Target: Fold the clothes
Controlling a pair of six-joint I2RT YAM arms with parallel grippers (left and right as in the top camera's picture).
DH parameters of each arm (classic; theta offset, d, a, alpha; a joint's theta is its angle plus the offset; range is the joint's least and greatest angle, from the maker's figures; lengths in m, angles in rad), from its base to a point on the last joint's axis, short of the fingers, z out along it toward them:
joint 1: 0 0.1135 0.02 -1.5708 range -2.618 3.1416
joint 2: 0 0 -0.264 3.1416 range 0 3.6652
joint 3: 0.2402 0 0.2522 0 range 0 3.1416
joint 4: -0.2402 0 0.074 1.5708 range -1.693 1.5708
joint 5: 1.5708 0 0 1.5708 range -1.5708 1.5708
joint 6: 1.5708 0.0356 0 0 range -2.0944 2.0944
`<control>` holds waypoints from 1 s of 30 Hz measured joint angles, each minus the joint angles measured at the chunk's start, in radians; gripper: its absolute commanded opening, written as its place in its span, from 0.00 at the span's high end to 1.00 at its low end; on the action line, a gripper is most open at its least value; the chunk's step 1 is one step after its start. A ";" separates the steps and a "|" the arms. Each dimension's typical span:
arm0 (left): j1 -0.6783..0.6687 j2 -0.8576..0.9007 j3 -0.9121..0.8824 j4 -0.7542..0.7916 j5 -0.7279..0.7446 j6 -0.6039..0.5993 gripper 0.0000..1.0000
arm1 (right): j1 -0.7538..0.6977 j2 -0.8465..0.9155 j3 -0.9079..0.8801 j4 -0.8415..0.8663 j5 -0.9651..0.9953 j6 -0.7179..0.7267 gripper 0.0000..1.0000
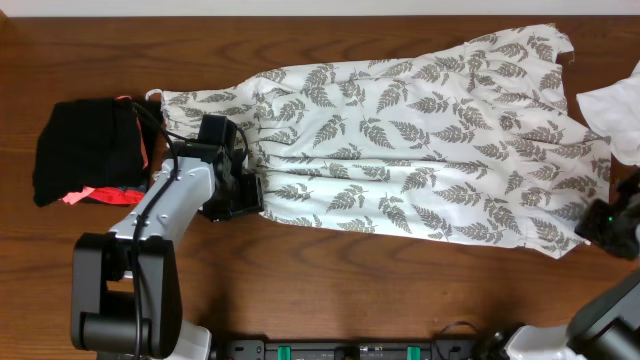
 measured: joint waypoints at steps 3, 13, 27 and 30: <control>0.000 0.000 0.000 0.000 0.000 0.000 0.41 | -0.053 0.045 0.005 0.030 -0.045 -0.011 0.49; 0.000 0.000 0.000 0.001 0.000 0.000 0.41 | -0.121 0.153 0.032 0.084 -0.133 0.008 0.43; 0.000 0.000 0.000 0.002 0.000 0.000 0.41 | -0.358 0.188 0.051 0.144 -0.239 0.146 0.56; 0.000 0.000 0.000 0.002 0.000 0.000 0.41 | -0.380 0.199 0.057 0.137 -0.262 0.179 0.56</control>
